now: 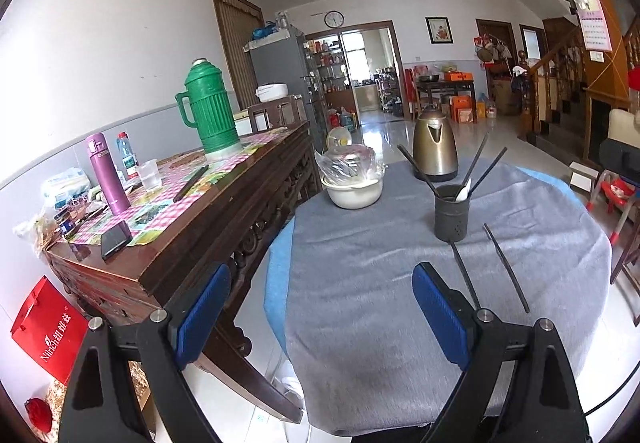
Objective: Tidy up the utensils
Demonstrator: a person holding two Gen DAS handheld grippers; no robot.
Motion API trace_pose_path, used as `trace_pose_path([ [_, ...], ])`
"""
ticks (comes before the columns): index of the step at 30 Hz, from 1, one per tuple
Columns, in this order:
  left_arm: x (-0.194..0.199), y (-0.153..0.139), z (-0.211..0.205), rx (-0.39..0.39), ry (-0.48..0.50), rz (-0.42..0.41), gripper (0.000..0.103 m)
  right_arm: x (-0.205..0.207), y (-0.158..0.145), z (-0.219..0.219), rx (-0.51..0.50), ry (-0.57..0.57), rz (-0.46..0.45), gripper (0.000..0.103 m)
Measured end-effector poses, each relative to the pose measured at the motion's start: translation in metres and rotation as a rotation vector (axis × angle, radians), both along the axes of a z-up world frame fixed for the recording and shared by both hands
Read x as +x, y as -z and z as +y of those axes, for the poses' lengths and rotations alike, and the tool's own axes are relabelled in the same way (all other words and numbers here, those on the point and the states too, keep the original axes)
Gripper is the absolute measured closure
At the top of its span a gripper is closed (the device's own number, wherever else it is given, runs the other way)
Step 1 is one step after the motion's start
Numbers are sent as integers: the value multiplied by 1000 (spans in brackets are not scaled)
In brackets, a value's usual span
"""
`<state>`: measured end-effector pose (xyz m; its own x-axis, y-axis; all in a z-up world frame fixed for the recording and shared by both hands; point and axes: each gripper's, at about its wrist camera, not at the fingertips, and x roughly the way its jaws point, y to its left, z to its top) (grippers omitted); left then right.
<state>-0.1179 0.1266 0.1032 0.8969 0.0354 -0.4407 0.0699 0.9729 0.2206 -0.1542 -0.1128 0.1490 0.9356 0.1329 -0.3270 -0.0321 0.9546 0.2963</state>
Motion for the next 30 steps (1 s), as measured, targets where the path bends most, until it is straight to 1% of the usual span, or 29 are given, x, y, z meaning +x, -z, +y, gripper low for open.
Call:
trace_pose_path([
  [7, 7, 10, -6, 8, 5, 41, 11, 5, 8, -3, -4, 9, 40, 33],
  [23, 15, 12, -6, -6, 1, 72, 11, 9, 30, -2, -10, -6, 112, 33],
  [30, 15, 13, -5, -11, 0, 82, 11, 10, 32, -1, -12, -7, 126, 33],
])
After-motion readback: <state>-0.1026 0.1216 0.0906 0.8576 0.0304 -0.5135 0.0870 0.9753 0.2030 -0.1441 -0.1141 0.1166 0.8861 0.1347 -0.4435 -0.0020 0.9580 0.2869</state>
